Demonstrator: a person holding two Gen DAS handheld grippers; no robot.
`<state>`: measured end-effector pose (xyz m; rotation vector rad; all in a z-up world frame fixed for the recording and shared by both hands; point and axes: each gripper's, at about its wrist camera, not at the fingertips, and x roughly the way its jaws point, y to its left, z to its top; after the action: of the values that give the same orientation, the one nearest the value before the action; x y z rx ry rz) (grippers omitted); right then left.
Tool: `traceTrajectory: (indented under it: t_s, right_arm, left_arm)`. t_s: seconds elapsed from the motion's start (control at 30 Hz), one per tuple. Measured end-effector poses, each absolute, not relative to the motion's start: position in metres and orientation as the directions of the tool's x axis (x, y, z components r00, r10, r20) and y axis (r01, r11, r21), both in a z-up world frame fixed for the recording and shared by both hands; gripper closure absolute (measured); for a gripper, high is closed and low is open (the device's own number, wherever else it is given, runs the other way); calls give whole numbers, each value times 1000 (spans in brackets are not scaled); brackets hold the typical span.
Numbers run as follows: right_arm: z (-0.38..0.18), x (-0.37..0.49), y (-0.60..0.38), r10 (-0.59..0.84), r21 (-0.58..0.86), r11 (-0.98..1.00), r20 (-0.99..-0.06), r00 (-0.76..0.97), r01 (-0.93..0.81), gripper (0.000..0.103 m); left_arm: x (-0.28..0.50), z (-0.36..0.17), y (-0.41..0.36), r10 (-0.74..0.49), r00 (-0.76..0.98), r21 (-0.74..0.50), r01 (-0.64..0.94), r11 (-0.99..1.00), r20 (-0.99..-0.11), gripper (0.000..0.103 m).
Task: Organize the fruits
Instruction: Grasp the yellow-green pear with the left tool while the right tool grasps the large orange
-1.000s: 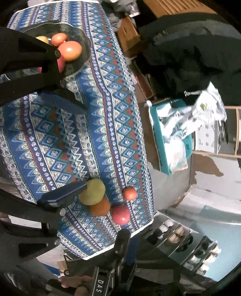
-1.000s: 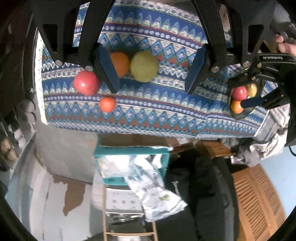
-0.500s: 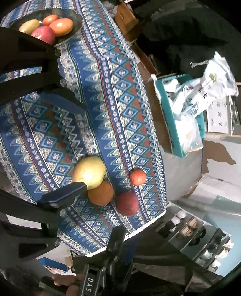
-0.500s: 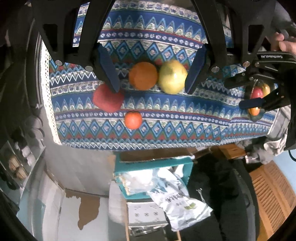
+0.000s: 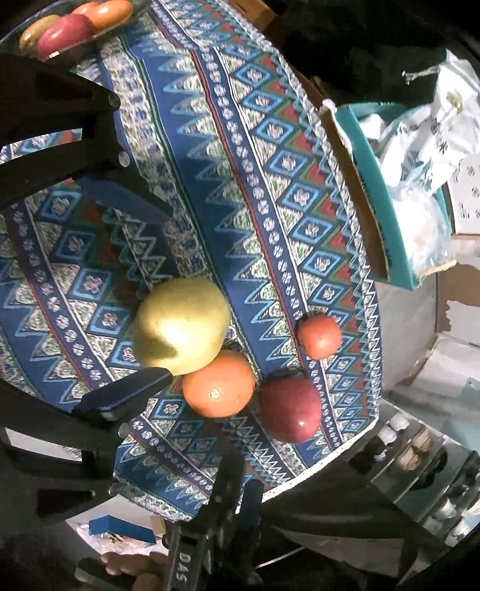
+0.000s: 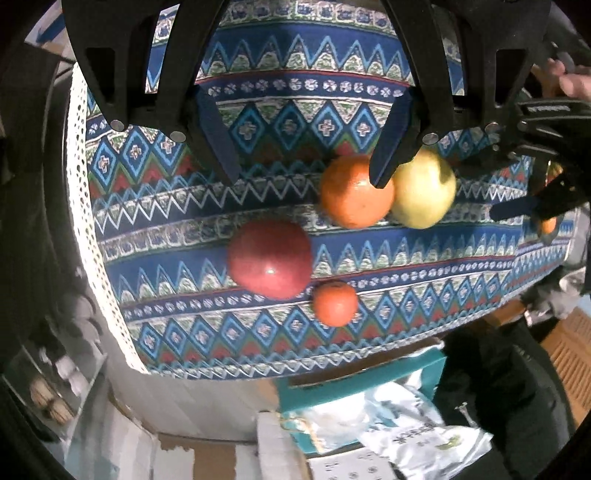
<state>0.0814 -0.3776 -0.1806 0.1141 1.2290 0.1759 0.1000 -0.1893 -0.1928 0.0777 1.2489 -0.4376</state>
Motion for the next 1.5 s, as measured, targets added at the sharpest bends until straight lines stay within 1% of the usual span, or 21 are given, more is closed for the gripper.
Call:
traceTrajectory:
  t_s: [0.2,0.37,0.53,0.63,0.77,0.8,0.87,0.97,1.1,1.3,1.5]
  right_arm:
    - [-187,79,-386,201,193,980,-928,313,-55,29]
    - [-194,81,-389,211,208,977,-930,299,-44,29]
    - [-199,84,-387,217,215,976,-932,289,-40,29]
    - [-200,85,-385,223,220,975,-932,285,-41,29]
    - [-202,86,-381,225,220,974,-933,280,-50,29]
    - [-202,87,-380,226,221,974,-933,279,-52,29]
    - [-203,87,-378,229,223,973,-934,275,-55,29]
    - [-204,88,-375,233,225,973,-933,273,-60,29]
    - [-205,90,-370,267,256,964,-923,276,-76,29]
    - [-212,95,-354,303,282,953,-917,261,-115,29]
    - [-226,104,-332,306,275,948,-923,235,-158,29]
  left_arm:
    - [105,-209,-209,-301,200,-211,378,902,-932,21]
    - [112,-223,-221,-308,136,-243,359,901,-942,21]
    - [118,-234,-228,-299,121,-237,364,901,-947,20]
    - [121,-240,-228,-311,115,-250,366,896,-944,20]
    - [124,-246,-228,-355,98,-300,358,884,-930,20]
    - [123,-246,-229,-356,99,-299,364,882,-929,21]
    - [122,-246,-227,-347,112,-284,377,882,-931,26]
    - [119,-244,-222,-357,118,-283,406,869,-927,26]
    - [113,-240,-214,-319,151,-233,414,880,-936,26]
    - [110,-228,-191,-293,194,-194,410,891,-936,28]
    - [111,-222,-166,-295,206,-203,375,905,-933,29]
